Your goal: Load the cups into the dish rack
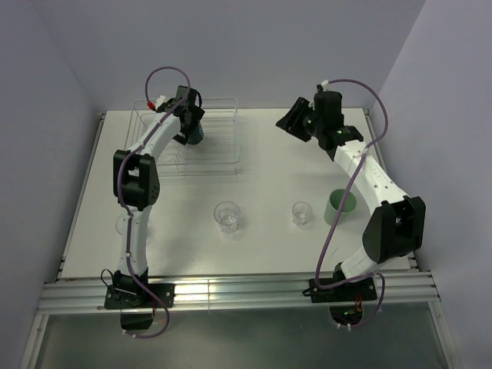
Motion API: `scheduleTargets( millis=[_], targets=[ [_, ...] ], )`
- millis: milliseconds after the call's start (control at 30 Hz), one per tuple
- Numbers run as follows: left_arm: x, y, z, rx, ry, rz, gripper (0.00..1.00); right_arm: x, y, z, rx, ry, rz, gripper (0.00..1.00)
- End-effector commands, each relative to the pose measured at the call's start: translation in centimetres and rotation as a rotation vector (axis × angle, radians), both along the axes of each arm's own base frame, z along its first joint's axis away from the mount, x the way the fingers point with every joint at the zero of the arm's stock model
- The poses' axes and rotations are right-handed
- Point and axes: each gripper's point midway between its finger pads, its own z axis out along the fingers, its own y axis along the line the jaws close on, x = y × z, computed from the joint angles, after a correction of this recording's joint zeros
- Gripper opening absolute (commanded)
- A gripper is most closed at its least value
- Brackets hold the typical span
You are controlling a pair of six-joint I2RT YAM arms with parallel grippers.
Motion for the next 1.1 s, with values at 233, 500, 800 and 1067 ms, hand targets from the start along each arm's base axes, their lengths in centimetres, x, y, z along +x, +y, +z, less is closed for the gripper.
scheduleTargets(
  millis=[233, 500, 800, 1067],
  targets=[
    [1.2, -1.0, 6.1, -0.040, -0.184, -0.065, 0.99, 0.5, 0.0, 0.1, -0.006, -0.033, 0.018, 0.55],
    [1.0, -2.1, 7.5, -0.053, -0.260, -0.164, 0.99, 0.5, 0.1, 0.1, -0.011, -0.034, 0.026, 0.55],
    [1.3, -2.7, 8.0, -0.063, -0.294, -0.199, 0.99, 0.5, 0.2, -0.1, -0.015, -0.030, 0.035, 0.57],
    [1.2, -1.7, 6.9, -0.103, -0.262, -0.126, 0.99, 0.6, 0.3, -0.1, -0.018, -0.029, 0.042, 0.57]
  ],
)
